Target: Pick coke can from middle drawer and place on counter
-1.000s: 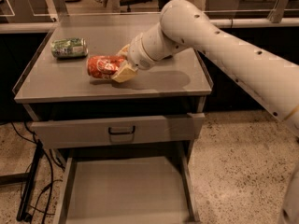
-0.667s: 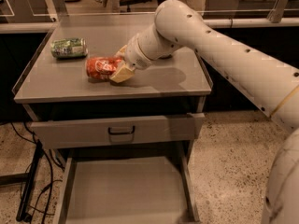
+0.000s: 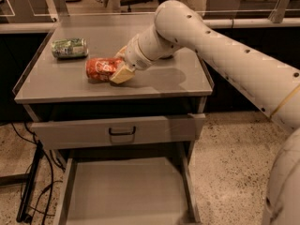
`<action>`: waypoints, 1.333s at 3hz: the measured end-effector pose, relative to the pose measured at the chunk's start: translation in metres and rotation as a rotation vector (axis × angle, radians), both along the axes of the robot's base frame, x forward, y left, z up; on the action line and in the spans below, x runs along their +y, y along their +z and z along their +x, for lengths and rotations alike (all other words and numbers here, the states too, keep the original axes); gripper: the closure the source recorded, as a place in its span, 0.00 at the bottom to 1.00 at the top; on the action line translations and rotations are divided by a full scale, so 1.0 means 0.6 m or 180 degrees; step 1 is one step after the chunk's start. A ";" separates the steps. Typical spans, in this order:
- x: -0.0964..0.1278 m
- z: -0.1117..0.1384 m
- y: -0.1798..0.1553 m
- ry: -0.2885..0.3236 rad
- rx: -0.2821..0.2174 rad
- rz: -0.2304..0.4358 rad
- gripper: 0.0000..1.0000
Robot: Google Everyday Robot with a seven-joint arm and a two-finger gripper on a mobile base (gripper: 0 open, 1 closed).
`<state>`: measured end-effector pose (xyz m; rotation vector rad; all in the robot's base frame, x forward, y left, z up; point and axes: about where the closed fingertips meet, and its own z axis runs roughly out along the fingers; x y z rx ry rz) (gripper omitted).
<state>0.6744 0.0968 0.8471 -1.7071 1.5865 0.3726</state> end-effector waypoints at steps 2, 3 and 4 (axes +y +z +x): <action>0.000 0.000 0.000 0.0000 0.0000 0.0000 0.11; 0.000 0.000 0.000 0.0001 0.0001 0.0000 0.00; 0.000 0.000 0.000 0.0001 0.0001 0.0000 0.00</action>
Offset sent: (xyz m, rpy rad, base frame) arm 0.0000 0.0000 0.0000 0.0000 0.0000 0.0000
